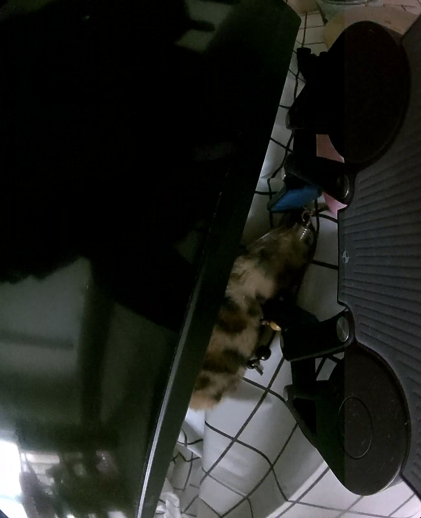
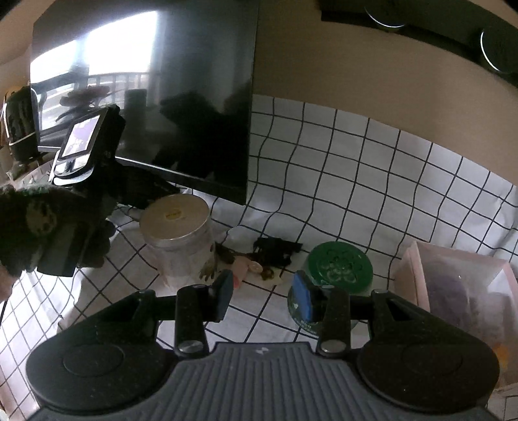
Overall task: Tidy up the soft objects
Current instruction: 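Grasp the furry tail by its end with the left gripper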
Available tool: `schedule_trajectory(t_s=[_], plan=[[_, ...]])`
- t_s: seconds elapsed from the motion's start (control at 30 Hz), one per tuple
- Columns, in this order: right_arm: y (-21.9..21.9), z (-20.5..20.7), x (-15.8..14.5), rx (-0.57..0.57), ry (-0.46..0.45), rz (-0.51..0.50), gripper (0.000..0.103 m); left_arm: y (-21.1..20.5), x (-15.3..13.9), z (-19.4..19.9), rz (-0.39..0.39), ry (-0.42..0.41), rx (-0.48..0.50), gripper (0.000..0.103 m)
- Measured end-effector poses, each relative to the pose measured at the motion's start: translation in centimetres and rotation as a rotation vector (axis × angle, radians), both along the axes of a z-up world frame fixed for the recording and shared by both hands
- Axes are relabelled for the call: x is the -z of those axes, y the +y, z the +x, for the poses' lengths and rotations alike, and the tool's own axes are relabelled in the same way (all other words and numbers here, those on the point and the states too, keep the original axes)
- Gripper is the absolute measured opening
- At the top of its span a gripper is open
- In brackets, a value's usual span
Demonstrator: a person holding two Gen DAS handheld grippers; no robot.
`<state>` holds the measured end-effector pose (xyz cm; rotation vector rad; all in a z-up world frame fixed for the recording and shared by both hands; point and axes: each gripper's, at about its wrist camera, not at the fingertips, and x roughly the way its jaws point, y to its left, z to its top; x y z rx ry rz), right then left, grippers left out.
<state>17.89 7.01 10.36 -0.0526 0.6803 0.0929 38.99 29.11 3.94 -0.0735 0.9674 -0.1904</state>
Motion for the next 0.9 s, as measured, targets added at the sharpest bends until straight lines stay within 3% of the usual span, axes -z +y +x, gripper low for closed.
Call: schedule_trajectory(t_s=[0.07,0.1,0.13,0.17,0.2,0.3,0.47,0.63,0.9], plan=[[0.1,0.3,0.1,0.002,0.001,0.001,0.041,-0.3,0.2,0.2,0.023,0.009,0.031,0.066],[0.1,0.3,0.1,0.003,0.003,0.006,0.041,-0.2,0.2,0.3,0.026,0.009,0.042,0.060],[0.1,0.3,0.1,0.004,0.006,0.010,0.041,-0.1,0.3,0.5,0.023,0.007,0.045,0.054],[0.1,0.4,0.2,0.004,0.009,0.011,0.041,0.2,0.3,0.8,0.022,0.010,0.044,0.031],[0.1,0.4,0.2,0.003,0.010,0.011,0.041,0.7,-0.1,1.0,0.018,0.015,0.040,0.026],[0.2,0.4,0.2,0.003,0.011,0.005,0.041,2.0,-0.6,0.2,-0.052,0.007,0.053,0.023],[0.2,0.4,0.2,0.004,0.018,0.005,0.041,3.8,-2.9,-3.8,-0.033,-0.061,0.120,0.021],[1.0,0.1,-0.2,-0.030,0.005,0.005,0.041,7.6,-4.8,-8.9,-0.104,-0.079,0.052,0.020],[5.0,-0.5,-0.2,-0.142,-0.004,0.001,0.041,10.5,-7.3,-14.1,-0.104,-0.142,-0.014,0.018]])
